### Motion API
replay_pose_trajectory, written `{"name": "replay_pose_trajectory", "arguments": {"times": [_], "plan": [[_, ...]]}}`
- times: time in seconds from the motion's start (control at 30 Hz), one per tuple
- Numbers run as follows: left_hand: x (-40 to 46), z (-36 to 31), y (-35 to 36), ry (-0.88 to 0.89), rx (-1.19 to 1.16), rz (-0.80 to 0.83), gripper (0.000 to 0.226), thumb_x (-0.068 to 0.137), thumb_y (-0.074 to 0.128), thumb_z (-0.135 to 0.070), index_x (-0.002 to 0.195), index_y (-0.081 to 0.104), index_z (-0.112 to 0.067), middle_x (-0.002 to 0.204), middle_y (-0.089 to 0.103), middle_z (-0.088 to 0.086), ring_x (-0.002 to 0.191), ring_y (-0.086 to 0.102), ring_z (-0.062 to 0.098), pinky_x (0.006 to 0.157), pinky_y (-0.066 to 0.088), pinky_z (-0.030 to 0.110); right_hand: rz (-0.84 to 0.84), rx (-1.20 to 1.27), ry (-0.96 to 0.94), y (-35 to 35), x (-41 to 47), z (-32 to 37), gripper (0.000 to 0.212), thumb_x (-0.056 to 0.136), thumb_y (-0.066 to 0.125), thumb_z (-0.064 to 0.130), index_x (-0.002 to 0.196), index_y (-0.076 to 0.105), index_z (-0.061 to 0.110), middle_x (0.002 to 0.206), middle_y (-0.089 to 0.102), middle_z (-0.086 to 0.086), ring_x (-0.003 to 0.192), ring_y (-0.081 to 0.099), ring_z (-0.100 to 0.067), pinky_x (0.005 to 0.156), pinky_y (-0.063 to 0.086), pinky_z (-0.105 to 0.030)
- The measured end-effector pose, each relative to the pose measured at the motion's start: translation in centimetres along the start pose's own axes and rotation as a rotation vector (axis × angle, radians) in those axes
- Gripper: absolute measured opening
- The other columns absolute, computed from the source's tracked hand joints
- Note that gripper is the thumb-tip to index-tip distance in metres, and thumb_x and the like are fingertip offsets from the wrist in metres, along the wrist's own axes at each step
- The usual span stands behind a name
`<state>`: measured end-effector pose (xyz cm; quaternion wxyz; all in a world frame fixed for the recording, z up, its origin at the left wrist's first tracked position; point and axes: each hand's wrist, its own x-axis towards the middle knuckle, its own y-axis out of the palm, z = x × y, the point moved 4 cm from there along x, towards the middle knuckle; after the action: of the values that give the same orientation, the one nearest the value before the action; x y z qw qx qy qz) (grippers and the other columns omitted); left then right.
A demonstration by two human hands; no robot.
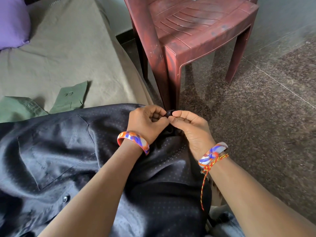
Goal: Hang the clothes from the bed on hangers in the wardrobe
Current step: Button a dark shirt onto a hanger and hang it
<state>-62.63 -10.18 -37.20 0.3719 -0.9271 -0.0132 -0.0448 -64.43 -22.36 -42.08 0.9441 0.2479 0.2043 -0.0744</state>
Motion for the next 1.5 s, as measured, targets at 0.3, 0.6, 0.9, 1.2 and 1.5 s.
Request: {"name": "replay_pose_trajectory", "arguments": {"times": [0.3, 0.6, 0.9, 1.2, 1.5], "plan": [[0.0, 0.2, -0.2, -0.104, 0.016, -0.173, 0.008, 0.085, 0.064, -0.011, 0.083, 0.071, -0.012, 0.060, 0.060, -0.012, 0.058, 0.062, 0.005, 0.056, 0.042, 0.001, 0.079, -0.047, -0.039, 0.5, -0.1, 0.4, 0.020, 0.078, 0.068, -0.002, 0.093, 0.070, 0.011, 0.091, 0.072, -0.006, 0.088, 0.068, -0.011, 0.083, 0.054, -0.019], [0.5, 0.3, 0.6, -0.069, 0.188, -0.069, 0.014, 0.091, 0.051, -0.009, 0.090, 0.065, -0.008, 0.075, 0.053, -0.007, 0.057, 0.046, 0.001, 0.055, 0.037, -0.001, 0.111, -0.149, -0.077, 0.4, -0.1, 0.2, 0.022, 0.078, 0.068, -0.004, 0.093, 0.070, 0.013, 0.090, 0.072, -0.006, 0.083, 0.067, -0.007, 0.075, 0.051, -0.012], [-0.1, 0.2, 0.1, -0.018, -0.014, -0.157, 0.013, 0.084, 0.065, -0.006, 0.094, 0.071, -0.011, 0.079, 0.067, -0.005, 0.068, 0.060, -0.003, 0.066, 0.045, 0.001, -0.027, 0.086, 0.078, 0.4, 0.0, -0.3, 0.018, 0.070, 0.077, 0.011, 0.087, 0.071, 0.006, 0.094, 0.072, -0.016, 0.097, 0.068, -0.027, 0.092, 0.052, -0.036], [-0.4, 0.1, 0.4, 0.073, 0.014, -0.054, 0.013, 0.082, 0.068, -0.004, 0.090, 0.073, -0.012, 0.075, 0.062, -0.014, 0.067, 0.057, -0.017, 0.068, 0.041, -0.003, -0.003, 0.128, 0.199, -0.1, 0.4, -0.9, 0.015, 0.073, 0.071, -0.002, 0.087, 0.066, 0.003, 0.076, 0.068, -0.011, 0.063, 0.066, -0.014, 0.065, 0.056, -0.021], [-0.3, 0.2, 0.7, 0.065, 0.019, -0.044, 0.012, 0.082, 0.068, -0.006, 0.091, 0.074, -0.011, 0.074, 0.060, -0.015, 0.067, 0.055, -0.021, 0.065, 0.040, -0.003, -0.073, 0.000, 0.111, -0.3, 0.8, -0.8, 0.025, 0.079, 0.066, -0.005, 0.104, 0.066, -0.003, 0.101, 0.067, -0.024, 0.094, 0.065, -0.028, 0.089, 0.053, -0.032]]}}
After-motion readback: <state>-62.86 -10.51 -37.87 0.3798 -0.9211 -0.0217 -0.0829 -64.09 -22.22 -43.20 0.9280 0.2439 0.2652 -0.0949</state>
